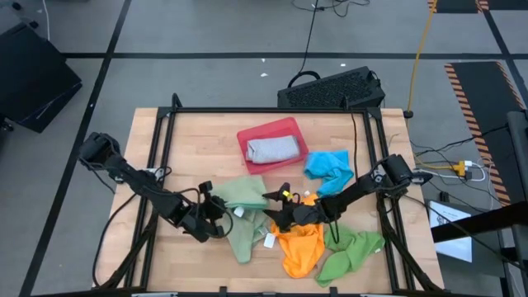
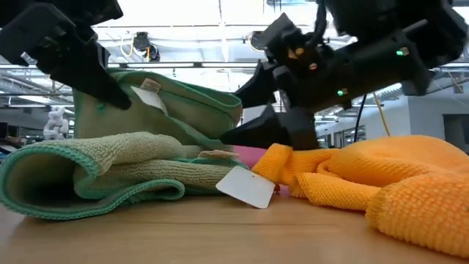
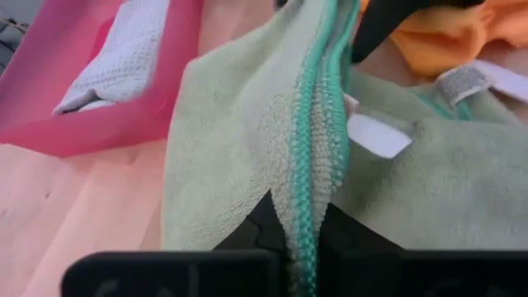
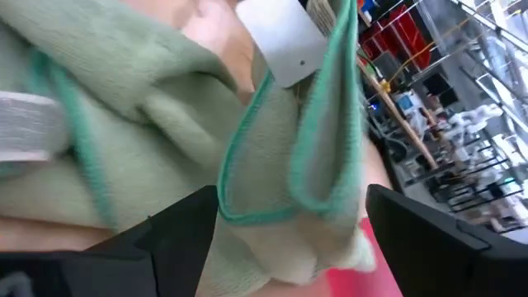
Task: Fold microfiber towels
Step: Put the folded light green cloth into the red bin
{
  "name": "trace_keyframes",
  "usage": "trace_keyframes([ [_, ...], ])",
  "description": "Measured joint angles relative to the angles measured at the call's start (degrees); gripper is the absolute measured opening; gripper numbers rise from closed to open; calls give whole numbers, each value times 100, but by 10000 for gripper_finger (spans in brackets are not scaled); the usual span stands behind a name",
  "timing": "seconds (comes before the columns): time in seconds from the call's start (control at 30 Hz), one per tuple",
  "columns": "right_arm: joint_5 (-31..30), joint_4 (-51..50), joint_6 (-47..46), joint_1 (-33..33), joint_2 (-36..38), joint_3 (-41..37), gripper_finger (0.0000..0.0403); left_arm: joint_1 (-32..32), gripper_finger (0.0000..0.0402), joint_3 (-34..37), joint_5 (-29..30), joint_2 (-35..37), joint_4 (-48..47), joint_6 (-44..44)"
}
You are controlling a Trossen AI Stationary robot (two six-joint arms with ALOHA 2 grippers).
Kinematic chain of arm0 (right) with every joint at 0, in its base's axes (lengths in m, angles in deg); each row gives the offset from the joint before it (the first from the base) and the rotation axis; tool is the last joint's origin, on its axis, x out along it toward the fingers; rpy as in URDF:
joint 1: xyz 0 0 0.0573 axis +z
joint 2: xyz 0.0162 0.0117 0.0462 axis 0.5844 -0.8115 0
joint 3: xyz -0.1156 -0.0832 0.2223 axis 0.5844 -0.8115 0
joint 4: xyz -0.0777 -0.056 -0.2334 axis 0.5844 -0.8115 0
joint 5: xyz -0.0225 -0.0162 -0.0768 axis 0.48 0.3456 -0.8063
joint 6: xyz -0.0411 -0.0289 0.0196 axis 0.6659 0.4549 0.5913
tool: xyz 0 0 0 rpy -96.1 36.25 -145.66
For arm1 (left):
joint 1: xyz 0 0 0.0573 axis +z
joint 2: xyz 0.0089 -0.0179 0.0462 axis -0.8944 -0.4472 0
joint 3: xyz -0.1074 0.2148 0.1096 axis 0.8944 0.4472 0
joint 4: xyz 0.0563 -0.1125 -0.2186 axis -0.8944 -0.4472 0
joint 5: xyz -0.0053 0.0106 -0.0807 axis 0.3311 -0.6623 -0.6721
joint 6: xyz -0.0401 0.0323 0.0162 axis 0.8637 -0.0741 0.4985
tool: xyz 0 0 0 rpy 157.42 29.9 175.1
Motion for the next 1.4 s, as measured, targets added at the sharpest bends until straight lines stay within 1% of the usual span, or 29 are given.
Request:
trace_keyframes([
  [0.13, 397, -644, 225, -180, 0, 224, 304, 144, 8, -1, -141, 40, -33, -34],
  [0.23, 415, -1056, 270, -265, -2, 329, 304, 238, 15, -1, -196, 40, -43, -38],
  [0.33, 418, -1058, 595, -301, -2, 329, 304, 311, 22, -1, -207, 40, -40, -51],
  [0.47, 401, -1091, 1170, -298, -2, 329, 303, 322, 9, -1, -207, 40, -40, -165],
  [0.53, 414, -974, 1300, -298, -2, 329, 294, 315, 9, -1, -207, 40, -38, -161],
  [0.63, 421, -850, 1409, -299, 0, 332, 267, 317, 21, -1, -206, 40, -38, -141],
  [0.7, 421, -861, 1427, -313, 0, 332, 240, 317, 22, -1, -205, 40, -38, -141],
  [0.83, 421, -863, 1427, -309, 0, 332, 173, 317, 8, -1, -200, 40, -50, -163],
  [1.03, 434, -773, 1188, -268, 4, 332, 70, 317, 25, -1, -122, 38, -345, -15],
  [1.13, 425, -617, 1107, -268, 23, 332, 19, 317, 16, -1, -96, 38, -346, -109],
  [1.17, 402, -575, 1109, -262, 68, 332, 11, 317, 11, -1, -96, 38, -319, -180],
  [1.23, 399, -533, 1070, -257, 244, 331, 10, 317, 8, -1, -94, 39, -241, -367],
  [1.33, 425, -645, 859, -277, 696, 332, 11, 317, 18, -48, -69, 111, -281, -652],
  [1.4, 438, -842, 773, -326, 1029, 331, 6, 317, 21, -119, 75, 217, -219, -938],
])
